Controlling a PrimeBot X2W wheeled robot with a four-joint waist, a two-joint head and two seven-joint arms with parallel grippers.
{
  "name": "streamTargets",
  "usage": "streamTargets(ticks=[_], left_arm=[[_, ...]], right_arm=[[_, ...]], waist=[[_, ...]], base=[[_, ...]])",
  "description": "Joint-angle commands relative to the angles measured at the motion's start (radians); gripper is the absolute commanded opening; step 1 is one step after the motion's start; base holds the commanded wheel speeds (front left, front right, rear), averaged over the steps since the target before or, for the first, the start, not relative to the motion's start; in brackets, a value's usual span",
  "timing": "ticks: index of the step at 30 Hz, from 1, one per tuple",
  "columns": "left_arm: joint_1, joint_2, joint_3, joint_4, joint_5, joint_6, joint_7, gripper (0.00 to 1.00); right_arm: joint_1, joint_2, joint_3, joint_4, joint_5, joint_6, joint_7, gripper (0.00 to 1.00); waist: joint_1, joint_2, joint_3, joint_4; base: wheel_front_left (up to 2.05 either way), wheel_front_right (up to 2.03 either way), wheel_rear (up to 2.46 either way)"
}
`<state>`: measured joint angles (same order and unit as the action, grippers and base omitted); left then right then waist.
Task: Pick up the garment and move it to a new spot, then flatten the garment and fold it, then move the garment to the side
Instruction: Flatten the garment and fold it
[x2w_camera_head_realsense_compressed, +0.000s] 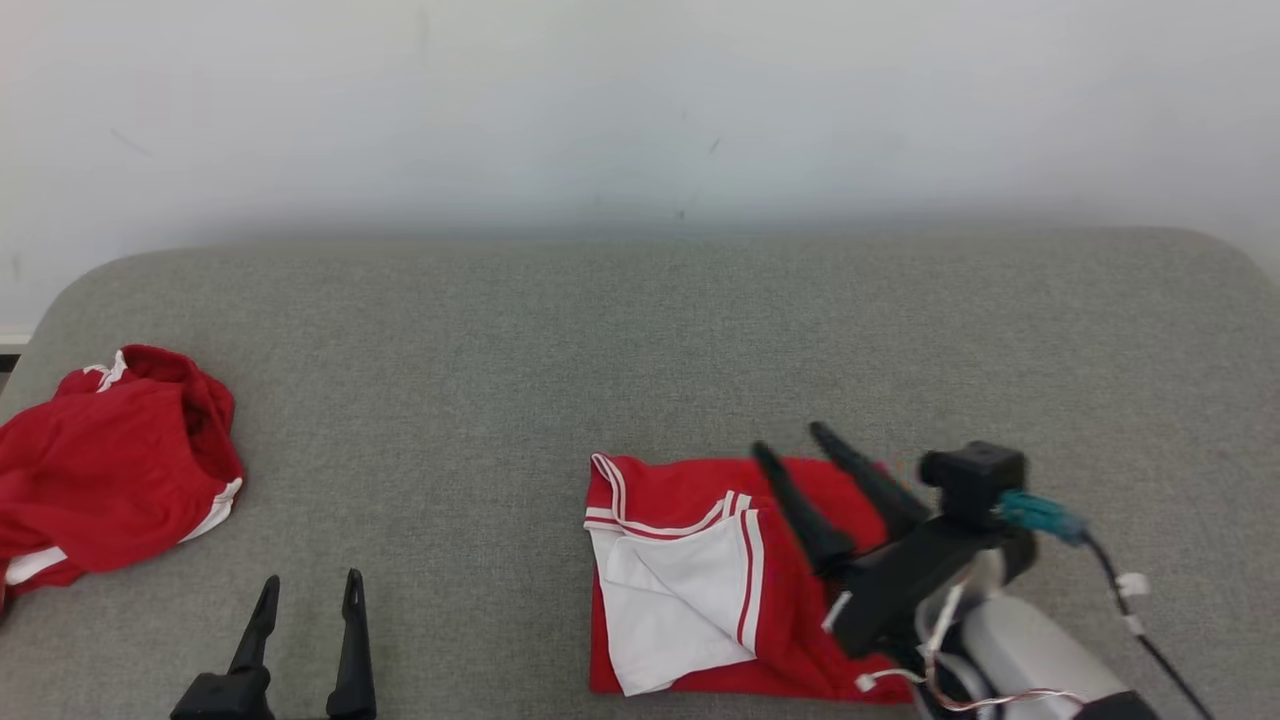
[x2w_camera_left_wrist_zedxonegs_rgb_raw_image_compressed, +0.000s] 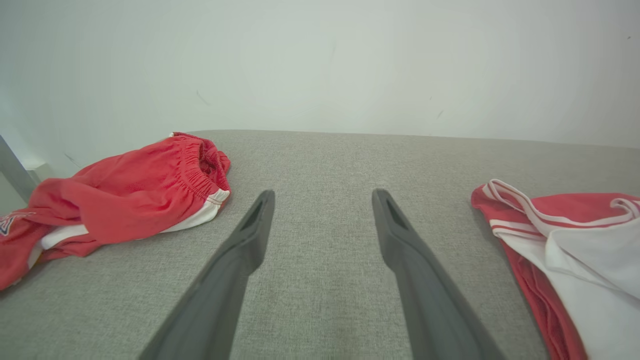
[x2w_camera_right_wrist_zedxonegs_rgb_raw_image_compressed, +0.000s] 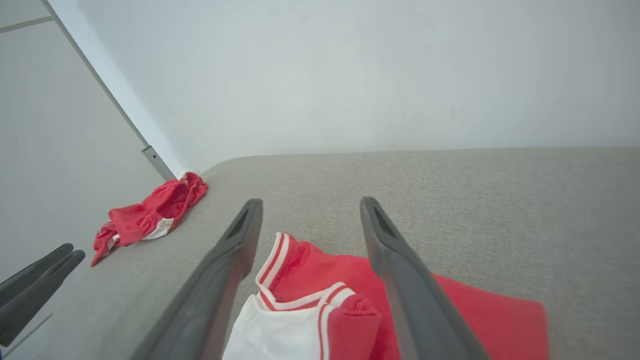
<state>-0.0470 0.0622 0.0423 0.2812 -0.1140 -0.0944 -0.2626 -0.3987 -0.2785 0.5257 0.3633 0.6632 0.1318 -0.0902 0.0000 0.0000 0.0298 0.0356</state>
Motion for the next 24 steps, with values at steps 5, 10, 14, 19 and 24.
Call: streamTargets(ticks=[5, 10, 14, 19, 24], left_arm=[[0.027, 0.002, 0.023, -0.012, 0.008, -0.003, -0.003, 1.00], [0.028, 0.000, 0.035, -0.019, 0.010, -0.006, -0.003, 1.00], [0.016, -0.003, 0.033, -0.018, 0.013, -0.008, -0.003, 1.00], [0.002, -0.005, 0.025, -0.014, 0.018, -0.011, -0.003, 1.00], [-0.008, -0.005, 0.024, -0.009, 0.022, -0.016, -0.003, 1.00]], right_arm=[[0.073, -0.068, -0.091, -0.029, 0.012, -0.002, 0.008, 1.00], [0.125, -0.068, -0.125, -0.038, 0.021, -0.002, 0.032, 1.00], [0.127, -0.046, -0.111, -0.022, 0.017, -0.002, 0.044, 1.00], [0.096, -0.012, -0.075, 0.022, 0.020, -0.002, 0.051, 1.00], [0.068, 0.013, -0.035, 0.087, 0.035, -0.002, 0.048, 0.44]], waist=[[0.0000, 0.0000, -0.008, -0.015], [0.0000, 0.0000, -0.003, -0.018], [0.0000, 0.0000, 0.009, -0.010], [0.0000, 0.0000, 0.022, 0.007], [0.0000, 0.0000, 0.031, 0.024]], base=[[0.00, 0.00, 0.00], [0.00, 0.00, 0.00], [0.00, 0.00, 0.00], [0.00, 0.00, 0.00], [0.00, 0.00, 0.00]])
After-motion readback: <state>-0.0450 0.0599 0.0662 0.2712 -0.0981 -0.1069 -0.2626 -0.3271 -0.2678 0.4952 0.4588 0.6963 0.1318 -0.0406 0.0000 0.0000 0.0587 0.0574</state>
